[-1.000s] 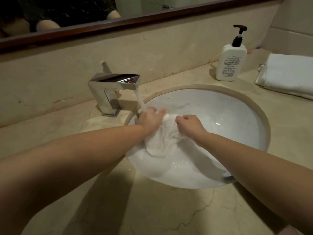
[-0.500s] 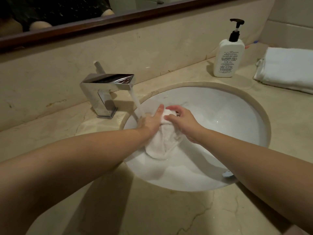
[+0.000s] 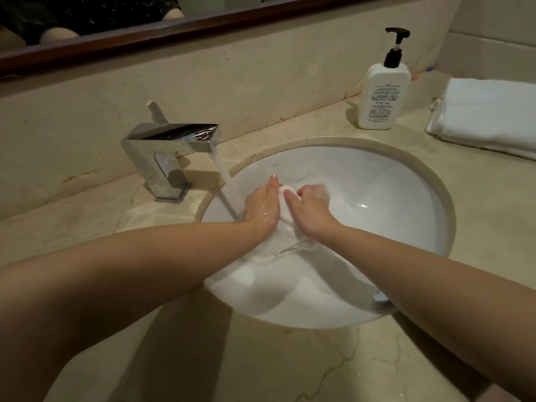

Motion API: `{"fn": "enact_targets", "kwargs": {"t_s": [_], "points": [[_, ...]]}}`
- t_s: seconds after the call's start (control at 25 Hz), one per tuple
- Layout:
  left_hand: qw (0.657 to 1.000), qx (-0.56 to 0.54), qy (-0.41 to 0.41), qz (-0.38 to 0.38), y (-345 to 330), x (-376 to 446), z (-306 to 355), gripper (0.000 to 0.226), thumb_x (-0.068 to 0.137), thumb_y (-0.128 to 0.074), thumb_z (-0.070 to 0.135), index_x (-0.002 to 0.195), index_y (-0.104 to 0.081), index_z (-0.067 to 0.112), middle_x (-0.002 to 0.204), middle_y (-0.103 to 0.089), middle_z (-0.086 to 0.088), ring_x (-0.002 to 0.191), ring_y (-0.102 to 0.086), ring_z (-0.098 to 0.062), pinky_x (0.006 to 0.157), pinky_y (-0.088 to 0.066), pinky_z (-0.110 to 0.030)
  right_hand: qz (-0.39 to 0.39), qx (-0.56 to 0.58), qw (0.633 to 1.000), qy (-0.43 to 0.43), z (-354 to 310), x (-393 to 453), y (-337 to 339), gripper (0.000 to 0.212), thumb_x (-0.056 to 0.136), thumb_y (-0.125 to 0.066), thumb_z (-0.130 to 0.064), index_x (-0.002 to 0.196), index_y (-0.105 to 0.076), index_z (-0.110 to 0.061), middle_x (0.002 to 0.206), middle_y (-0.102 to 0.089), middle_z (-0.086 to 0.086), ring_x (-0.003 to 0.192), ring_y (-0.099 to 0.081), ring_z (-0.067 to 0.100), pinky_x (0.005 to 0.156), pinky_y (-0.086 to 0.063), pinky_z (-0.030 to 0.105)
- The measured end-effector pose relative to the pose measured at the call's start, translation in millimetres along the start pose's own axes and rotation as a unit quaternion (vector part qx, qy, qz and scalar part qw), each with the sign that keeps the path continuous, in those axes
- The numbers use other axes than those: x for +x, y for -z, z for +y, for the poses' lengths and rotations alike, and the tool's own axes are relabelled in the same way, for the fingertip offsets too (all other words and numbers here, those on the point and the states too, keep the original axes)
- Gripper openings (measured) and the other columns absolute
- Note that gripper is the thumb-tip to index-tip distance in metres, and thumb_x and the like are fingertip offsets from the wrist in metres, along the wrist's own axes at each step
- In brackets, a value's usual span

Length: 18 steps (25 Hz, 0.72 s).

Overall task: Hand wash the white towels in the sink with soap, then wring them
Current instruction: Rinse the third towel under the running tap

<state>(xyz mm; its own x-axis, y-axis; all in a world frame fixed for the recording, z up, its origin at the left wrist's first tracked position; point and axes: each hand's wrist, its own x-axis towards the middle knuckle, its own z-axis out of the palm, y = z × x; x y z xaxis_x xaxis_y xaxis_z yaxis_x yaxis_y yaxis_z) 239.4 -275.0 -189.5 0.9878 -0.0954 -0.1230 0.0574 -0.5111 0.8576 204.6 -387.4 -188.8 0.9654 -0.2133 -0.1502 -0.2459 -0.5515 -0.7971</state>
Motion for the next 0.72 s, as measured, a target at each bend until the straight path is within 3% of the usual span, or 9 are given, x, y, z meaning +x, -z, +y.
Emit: {"fn": "enact_targets", "kwargs": {"t_s": [0.08, 0.16, 0.32, 0.4, 0.52, 0.6, 0.72], "points": [[0.999, -0.048, 0.000, 0.016, -7.8, -3.9, -3.2, 0.050, 0.108, -0.027, 0.050, 0.131, -0.064, 0.026, 0.134, -0.063, -0.006, 0.126, -0.056, -0.027, 0.110, -0.038, -0.035, -0.004, 0.004, 0.998, 0.066, 4.5, 3.8, -0.9, 0.031, 0.105, -0.041, -0.028, 0.131, -0.045, -0.012, 0.157, -0.023, 0.010, 0.147, -0.022, 0.027, 0.120, -0.019, 0.036], [0.997, -0.059, 0.013, 0.038, -9.9, -6.9, -8.6, 0.048, 0.110, -0.029, 0.045, 0.135, -0.063, 0.023, 0.133, -0.065, -0.005, 0.126, -0.057, -0.025, 0.107, -0.039, -0.031, -0.049, 0.030, 0.992, 0.111, 9.9, 5.7, -4.0, 0.043, 0.106, -0.036, -0.022, 0.149, -0.036, -0.021, 0.160, -0.028, 0.004, 0.148, -0.025, 0.019, 0.119, -0.020, 0.031], [0.994, -0.057, 0.055, 0.073, -14.5, -5.4, -7.8, 0.060, 0.107, -0.027, 0.053, 0.124, -0.071, 0.016, 0.114, -0.071, -0.009, 0.109, -0.064, -0.027, 0.099, -0.044, -0.034, -0.044, 0.041, 0.997, 0.057, 12.2, 11.9, -21.9, 0.043, 0.107, -0.027, -0.041, 0.141, -0.050, -0.029, 0.140, -0.058, -0.002, 0.129, -0.050, 0.018, 0.106, -0.037, 0.032], [0.992, -0.071, 0.084, 0.066, -16.4, 0.3, -4.4, 0.065, 0.107, -0.028, 0.055, 0.119, -0.071, 0.007, 0.101, -0.071, -0.010, 0.104, -0.064, -0.028, 0.096, -0.044, -0.032, -0.005, 0.042, 0.999, 0.022, 12.5, 17.3, -29.2, 0.054, 0.102, -0.027, -0.057, 0.139, -0.051, -0.026, 0.133, -0.062, 0.001, 0.124, -0.055, 0.022, 0.105, -0.042, 0.040], [0.984, -0.089, 0.148, 0.042, -16.5, 13.1, -2.0, 0.068, 0.105, -0.030, 0.057, 0.109, -0.069, 0.001, 0.080, -0.060, -0.004, 0.098, -0.063, -0.026, 0.094, -0.044, -0.033, 0.043, 0.020, 0.999, -0.012, 11.5, 29.1, -34.0, 0.067, 0.098, -0.030, -0.065, 0.138, -0.054, -0.016, 0.133, -0.062, 0.007, 0.125, -0.056, 0.027, 0.105, -0.044, 0.043], [0.986, -0.064, 0.150, 0.044, -19.6, 24.1, -5.9, 0.071, 0.105, -0.028, 0.060, 0.110, -0.071, 0.004, 0.090, -0.064, -0.009, 0.099, -0.062, -0.029, 0.095, -0.045, -0.036, 0.053, 0.012, 0.998, -0.035, 11.3, 37.0, -35.5, 0.072, 0.095, -0.031, -0.070, 0.125, -0.064, -0.014, 0.123, -0.067, 0.007, 0.116, -0.061, 0.028, 0.100, -0.048, 0.043], [0.988, -0.023, 0.134, 0.072, -25.1, 37.9, -12.1, 0.072, 0.104, -0.026, 0.063, 0.105, -0.074, 0.009, 0.100, -0.071, -0.012, 0.101, -0.064, -0.031, 0.097, -0.046, -0.037, 0.070, 0.038, 0.996, -0.047, 9.6, 46.4, -35.8, 0.062, 0.091, -0.036, -0.073, 0.092, -0.071, -0.021, 0.086, -0.072, 0.000, 0.085, -0.068, 0.024, 0.078, -0.056, 0.041]]}}
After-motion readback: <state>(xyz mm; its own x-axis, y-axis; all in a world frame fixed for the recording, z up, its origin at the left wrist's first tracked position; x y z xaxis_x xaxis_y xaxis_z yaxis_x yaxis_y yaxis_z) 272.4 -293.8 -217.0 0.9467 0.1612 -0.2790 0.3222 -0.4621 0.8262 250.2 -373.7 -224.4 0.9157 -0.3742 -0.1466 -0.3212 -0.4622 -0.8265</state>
